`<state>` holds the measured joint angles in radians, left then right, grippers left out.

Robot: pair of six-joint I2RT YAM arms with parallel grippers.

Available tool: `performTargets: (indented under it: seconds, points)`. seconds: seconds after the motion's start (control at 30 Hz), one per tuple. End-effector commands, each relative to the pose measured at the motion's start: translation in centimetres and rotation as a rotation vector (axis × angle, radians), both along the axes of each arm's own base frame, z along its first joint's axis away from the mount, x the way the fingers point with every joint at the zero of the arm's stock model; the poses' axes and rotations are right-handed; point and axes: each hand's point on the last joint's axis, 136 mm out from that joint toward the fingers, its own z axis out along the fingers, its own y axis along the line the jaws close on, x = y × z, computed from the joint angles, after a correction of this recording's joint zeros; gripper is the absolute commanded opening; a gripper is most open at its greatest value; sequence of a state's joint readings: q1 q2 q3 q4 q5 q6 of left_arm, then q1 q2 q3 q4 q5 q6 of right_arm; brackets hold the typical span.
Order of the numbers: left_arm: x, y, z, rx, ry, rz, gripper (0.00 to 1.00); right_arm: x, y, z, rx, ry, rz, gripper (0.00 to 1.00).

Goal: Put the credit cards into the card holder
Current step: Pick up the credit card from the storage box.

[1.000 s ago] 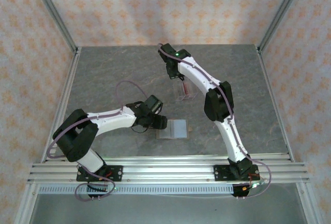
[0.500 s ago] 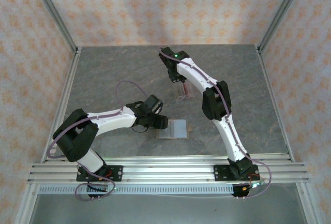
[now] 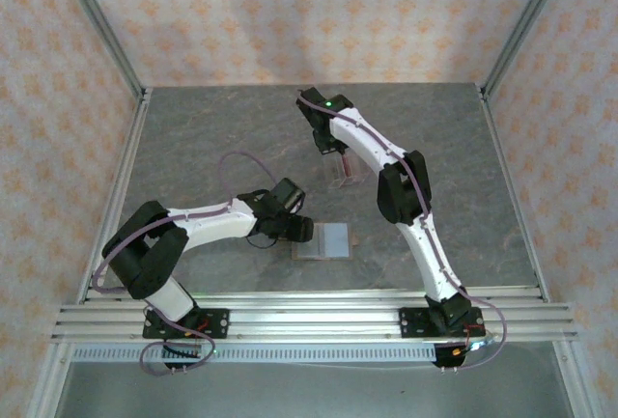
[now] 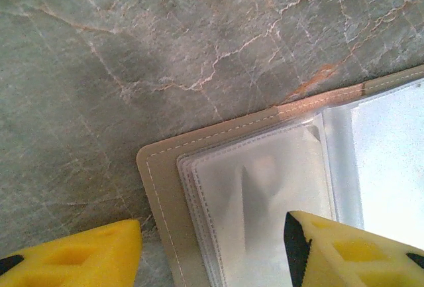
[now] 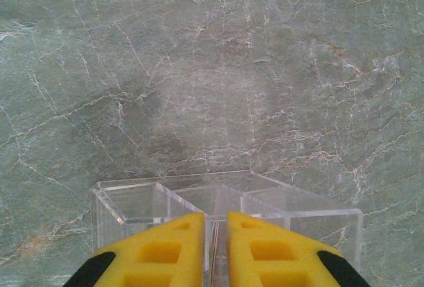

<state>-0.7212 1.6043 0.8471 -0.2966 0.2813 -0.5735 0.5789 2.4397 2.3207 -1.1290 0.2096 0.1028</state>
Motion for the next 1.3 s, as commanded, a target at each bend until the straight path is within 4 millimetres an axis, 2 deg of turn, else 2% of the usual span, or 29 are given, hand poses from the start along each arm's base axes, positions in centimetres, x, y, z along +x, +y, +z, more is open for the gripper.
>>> performTargets:
  seconds: [0.0, 0.4, 0.6, 0.8, 1.27]
  points:
    - [0.0, -0.2, -0.2, 0.004, -0.01, -0.023, 0.6, 0.1, -0.4, -0.4, -0.023, 0.019, 0.004, 0.15]
    - [-0.1, -0.2, 0.0, 0.002, -0.013, -0.024, 0.59, 0.0, -0.5, -0.5, -0.028, 0.028, 0.011, 0.11]
    - [-0.1, -0.2, -0.1, 0.006, -0.009, -0.023, 0.59, 0.1, -0.3, 0.1, -0.02, 0.018, 0.015, 0.07]
    - [-0.1, -0.2, -0.1, 0.006, -0.008, -0.021, 0.59, 0.1, -0.3, 1.7, -0.008, 0.0, 0.023, 0.01]
    - [-0.1, -0.1, 0.1, 0.009, -0.004, -0.013, 0.59, -0.7, 0.1, 6.0, 0.067, -0.033, 0.032, 0.0]
